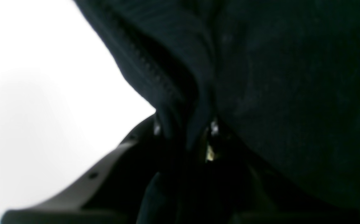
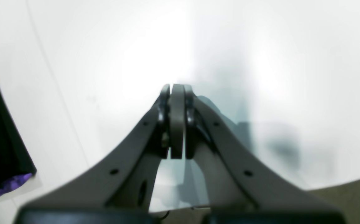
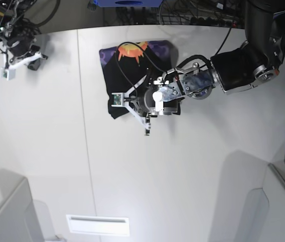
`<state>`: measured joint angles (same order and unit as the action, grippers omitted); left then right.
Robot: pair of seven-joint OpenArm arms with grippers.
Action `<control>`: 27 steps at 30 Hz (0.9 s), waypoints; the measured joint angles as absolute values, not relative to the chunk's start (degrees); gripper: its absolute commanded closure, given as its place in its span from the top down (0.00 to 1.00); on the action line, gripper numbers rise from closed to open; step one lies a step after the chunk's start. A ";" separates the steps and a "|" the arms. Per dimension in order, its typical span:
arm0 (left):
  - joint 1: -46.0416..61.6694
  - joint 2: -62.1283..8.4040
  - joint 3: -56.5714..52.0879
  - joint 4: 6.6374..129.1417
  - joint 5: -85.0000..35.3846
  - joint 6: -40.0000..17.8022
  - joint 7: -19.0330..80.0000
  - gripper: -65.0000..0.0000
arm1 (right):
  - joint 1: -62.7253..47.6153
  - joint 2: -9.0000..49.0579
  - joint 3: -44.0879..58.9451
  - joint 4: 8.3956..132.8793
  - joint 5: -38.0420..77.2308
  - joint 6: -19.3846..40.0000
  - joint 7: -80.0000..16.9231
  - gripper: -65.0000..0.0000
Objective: Fold the T-shirt properly
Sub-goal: 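Press and smooth the folded shirt with the left gripper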
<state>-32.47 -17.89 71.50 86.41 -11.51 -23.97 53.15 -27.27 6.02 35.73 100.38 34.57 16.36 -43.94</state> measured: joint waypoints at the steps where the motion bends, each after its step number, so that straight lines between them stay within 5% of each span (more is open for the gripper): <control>1: -31.48 -17.72 70.65 86.48 -9.02 -25.45 52.53 0.00 | -27.70 5.45 35.75 100.36 34.52 16.36 -43.68 0.00; 6: -28.25 -16.05 68.05 86.76 -0.10 -30.26 51.88 0.00 | -28.01 5.17 35.53 100.25 34.37 16.32 -43.16 0.00; 24: -28.40 -15.27 67.92 86.61 0.54 -30.94 52.51 0.00 | -27.62 5.02 35.35 100.25 34.35 16.32 -43.24 0.00; 27: -28.71 -15.22 67.90 86.46 0.05 -31.38 52.49 0.28 | -27.53 5.02 35.35 100.25 34.35 16.32 -43.22 0.00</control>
<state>-28.71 -15.22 67.90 86.46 0.05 -31.38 52.49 -27.53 5.02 35.35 100.25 34.35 16.32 -43.22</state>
